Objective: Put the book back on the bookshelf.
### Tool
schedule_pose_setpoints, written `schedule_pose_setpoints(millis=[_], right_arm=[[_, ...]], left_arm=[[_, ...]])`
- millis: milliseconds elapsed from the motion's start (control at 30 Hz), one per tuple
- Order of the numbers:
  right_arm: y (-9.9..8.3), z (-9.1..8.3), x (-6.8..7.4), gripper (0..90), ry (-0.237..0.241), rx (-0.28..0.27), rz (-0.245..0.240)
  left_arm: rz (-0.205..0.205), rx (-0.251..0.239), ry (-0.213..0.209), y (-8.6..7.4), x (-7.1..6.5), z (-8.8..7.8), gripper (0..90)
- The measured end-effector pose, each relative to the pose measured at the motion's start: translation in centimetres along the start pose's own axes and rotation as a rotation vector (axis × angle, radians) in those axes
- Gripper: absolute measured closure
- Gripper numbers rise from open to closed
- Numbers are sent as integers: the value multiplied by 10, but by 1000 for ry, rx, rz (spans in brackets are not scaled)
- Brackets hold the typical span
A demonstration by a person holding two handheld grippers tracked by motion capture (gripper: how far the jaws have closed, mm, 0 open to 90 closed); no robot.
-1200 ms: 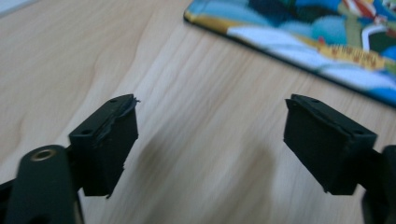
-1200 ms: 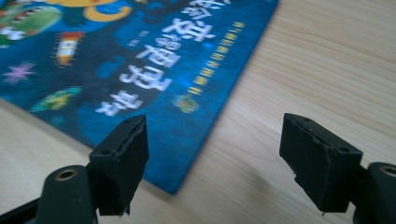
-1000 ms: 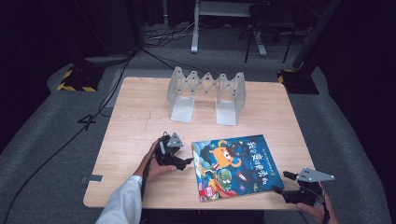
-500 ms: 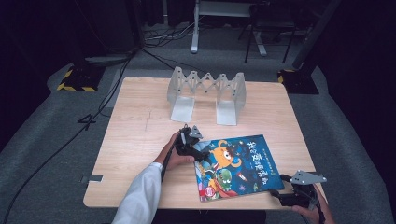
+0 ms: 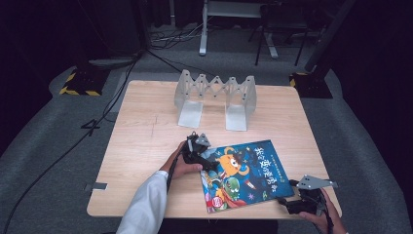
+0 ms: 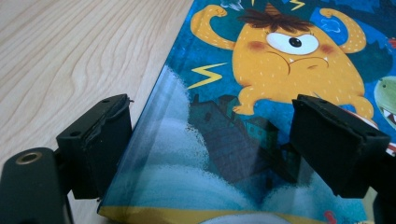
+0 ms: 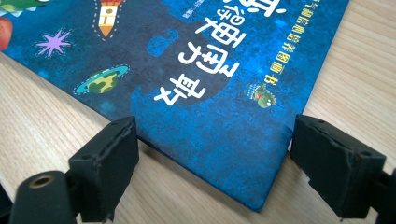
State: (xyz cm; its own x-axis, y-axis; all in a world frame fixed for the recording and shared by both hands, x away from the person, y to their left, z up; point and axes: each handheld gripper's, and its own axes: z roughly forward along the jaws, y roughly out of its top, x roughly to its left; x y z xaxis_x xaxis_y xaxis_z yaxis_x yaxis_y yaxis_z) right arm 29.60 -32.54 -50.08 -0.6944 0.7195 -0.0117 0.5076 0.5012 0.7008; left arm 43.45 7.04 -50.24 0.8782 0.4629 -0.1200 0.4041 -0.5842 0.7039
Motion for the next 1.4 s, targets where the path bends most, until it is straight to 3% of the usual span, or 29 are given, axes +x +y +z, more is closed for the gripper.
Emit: schedule_pose_setpoints(millis=[333, 433, 767, 1033, 1400], right_arm=[[13, 13, 3, 140, -13, 0, 14], [17, 17, 2, 131, -16, 4, 16], [41, 38, -2, 151, -42, 16, 45], [62, 57, -7, 136, 2, 40, 6], [81, 78, -8, 167, -72, 7, 65]], left_arm=[[-13, 32, 9, -21, -7, -24, 140], [-30, 21, 32, -31, -12, -32, 140], [-34, -11, 44, -70, -24, -64, 145], [-44, -9, 51, -94, -38, -86, 145], [-71, -18, 88, -112, -59, -100, 146]])
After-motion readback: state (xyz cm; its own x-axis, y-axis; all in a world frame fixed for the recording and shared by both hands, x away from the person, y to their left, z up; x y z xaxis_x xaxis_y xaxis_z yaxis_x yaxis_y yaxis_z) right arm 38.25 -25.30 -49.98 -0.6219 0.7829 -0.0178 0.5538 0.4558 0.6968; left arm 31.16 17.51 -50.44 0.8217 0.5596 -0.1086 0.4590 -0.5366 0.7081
